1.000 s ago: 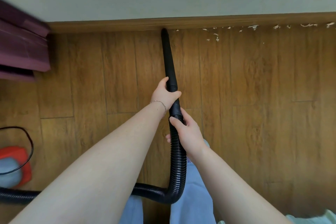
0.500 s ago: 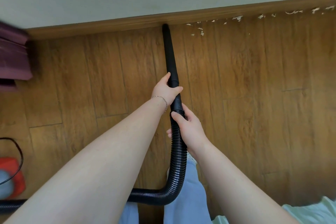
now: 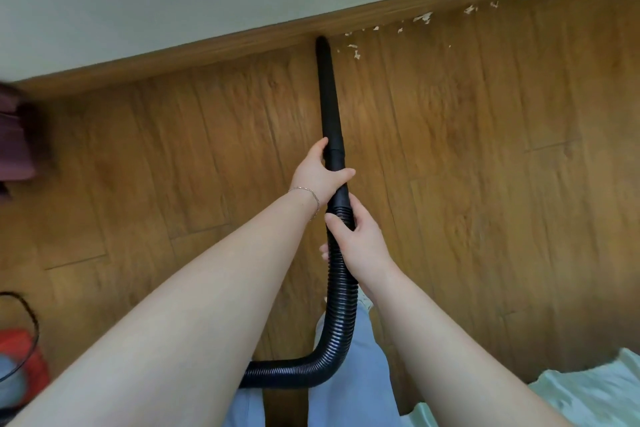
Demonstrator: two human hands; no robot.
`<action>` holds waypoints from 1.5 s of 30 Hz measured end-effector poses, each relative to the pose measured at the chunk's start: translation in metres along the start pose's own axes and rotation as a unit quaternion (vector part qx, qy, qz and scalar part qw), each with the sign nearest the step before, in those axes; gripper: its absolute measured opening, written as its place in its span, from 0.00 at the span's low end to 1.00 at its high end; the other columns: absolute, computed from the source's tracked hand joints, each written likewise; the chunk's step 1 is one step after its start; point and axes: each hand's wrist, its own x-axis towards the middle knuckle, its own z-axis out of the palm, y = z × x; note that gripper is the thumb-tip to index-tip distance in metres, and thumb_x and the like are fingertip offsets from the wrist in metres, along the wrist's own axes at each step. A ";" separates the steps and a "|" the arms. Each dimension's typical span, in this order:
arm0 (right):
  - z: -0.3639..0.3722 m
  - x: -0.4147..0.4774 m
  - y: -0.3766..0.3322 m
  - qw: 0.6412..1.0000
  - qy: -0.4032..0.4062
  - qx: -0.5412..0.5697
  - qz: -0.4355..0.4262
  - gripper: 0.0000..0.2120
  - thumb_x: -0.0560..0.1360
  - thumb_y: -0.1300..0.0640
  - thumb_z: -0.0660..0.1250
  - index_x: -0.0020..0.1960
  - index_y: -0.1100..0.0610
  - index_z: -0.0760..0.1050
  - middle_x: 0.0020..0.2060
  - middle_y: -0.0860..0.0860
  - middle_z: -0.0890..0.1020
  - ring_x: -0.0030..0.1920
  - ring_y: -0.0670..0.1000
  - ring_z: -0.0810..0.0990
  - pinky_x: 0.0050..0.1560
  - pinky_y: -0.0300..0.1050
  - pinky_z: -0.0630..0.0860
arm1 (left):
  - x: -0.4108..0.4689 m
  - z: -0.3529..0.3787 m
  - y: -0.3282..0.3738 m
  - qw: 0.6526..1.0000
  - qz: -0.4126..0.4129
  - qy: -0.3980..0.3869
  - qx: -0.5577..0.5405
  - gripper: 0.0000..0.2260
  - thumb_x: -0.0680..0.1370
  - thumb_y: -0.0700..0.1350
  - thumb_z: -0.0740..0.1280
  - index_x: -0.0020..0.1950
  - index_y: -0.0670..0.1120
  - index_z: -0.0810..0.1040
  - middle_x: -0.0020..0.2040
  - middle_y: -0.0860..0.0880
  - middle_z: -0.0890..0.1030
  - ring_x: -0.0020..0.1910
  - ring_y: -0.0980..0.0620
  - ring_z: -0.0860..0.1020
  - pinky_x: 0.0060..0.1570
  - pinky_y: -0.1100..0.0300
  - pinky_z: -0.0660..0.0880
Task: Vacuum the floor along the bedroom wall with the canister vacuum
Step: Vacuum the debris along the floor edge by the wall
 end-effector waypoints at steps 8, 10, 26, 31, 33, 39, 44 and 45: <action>-0.008 0.007 0.002 1.000 0.011 0.008 0.001 0.17 0.79 0.58 0.61 0.64 0.42 0.66 0.40 0.53 0.77 0.32 0.51 0.77 0.36 0.46 0.77 | 0.007 0.009 0.008 0.999 0.011 -0.004 0.049 0.33 0.75 0.47 0.68 0.76 0.52 0.56 0.71 0.50 0.68 0.62 0.52 0.73 0.52 0.65 0.70; -0.012 0.007 0.001 0.999 0.018 0.027 0.006 0.17 0.79 0.58 0.61 0.64 0.42 0.67 0.40 0.53 0.78 0.31 0.51 0.77 0.36 0.47 0.76 | 0.008 0.013 0.012 0.998 0.016 -0.014 0.057 0.33 0.75 0.47 0.68 0.76 0.52 0.55 0.72 0.50 0.68 0.62 0.51 0.73 0.53 0.64 0.70; -0.026 -0.003 -0.002 0.995 0.017 0.094 0.028 0.16 0.79 0.59 0.62 0.63 0.43 0.69 0.42 0.55 0.78 0.32 0.52 0.76 0.33 0.46 0.76 | 0.001 0.030 0.021 0.994 0.029 -0.030 0.103 0.33 0.76 0.47 0.67 0.77 0.50 0.54 0.70 0.49 0.70 0.54 0.56 0.73 0.48 0.65 0.70; -0.030 0.012 -0.016 0.993 -0.003 0.118 0.025 0.14 0.79 0.58 0.62 0.62 0.44 0.70 0.46 0.55 0.79 0.31 0.51 0.76 0.32 0.45 0.75 | 0.015 0.023 0.038 0.993 0.033 -0.002 0.114 0.33 0.75 0.47 0.68 0.76 0.49 0.56 0.71 0.48 0.69 0.61 0.50 0.74 0.52 0.64 0.70; -0.035 0.012 -0.014 0.994 0.000 0.110 0.028 0.17 0.79 0.58 0.62 0.65 0.45 0.69 0.45 0.55 0.79 0.31 0.51 0.76 0.32 0.45 0.75 | 0.015 0.027 0.040 0.993 0.029 -0.007 0.116 0.34 0.75 0.47 0.68 0.76 0.49 0.55 0.71 0.48 0.69 0.62 0.51 0.74 0.52 0.65 0.70; -0.063 0.012 -0.012 0.994 0.004 0.103 0.032 0.19 0.79 0.57 0.62 0.69 0.46 0.68 0.39 0.55 0.79 0.30 0.50 0.77 0.31 0.44 0.75 | 0.014 0.051 0.046 0.994 0.024 0.006 0.110 0.34 0.75 0.48 0.68 0.77 0.50 0.55 0.70 0.48 0.70 0.60 0.51 0.75 0.50 0.65 0.70; -0.080 0.017 -0.015 0.991 0.022 0.132 0.027 0.16 0.79 0.56 0.63 0.65 0.45 0.71 0.29 0.49 0.80 0.30 0.52 0.78 0.35 0.47 0.75 | 0.020 0.071 0.063 0.989 0.041 -0.014 0.139 0.33 0.75 0.49 0.68 0.76 0.51 0.55 0.71 0.48 0.70 0.60 0.50 0.76 0.52 0.62 0.73; -0.083 0.019 -0.018 0.990 0.022 0.137 0.025 0.16 0.79 0.56 0.63 0.65 0.45 0.72 0.29 0.48 0.81 0.31 0.53 0.78 0.35 0.48 0.75 | 0.022 0.073 0.067 0.989 0.043 -0.013 0.142 0.33 0.75 0.49 0.68 0.76 0.51 0.55 0.70 0.48 0.70 0.60 0.50 0.76 0.52 0.62 0.73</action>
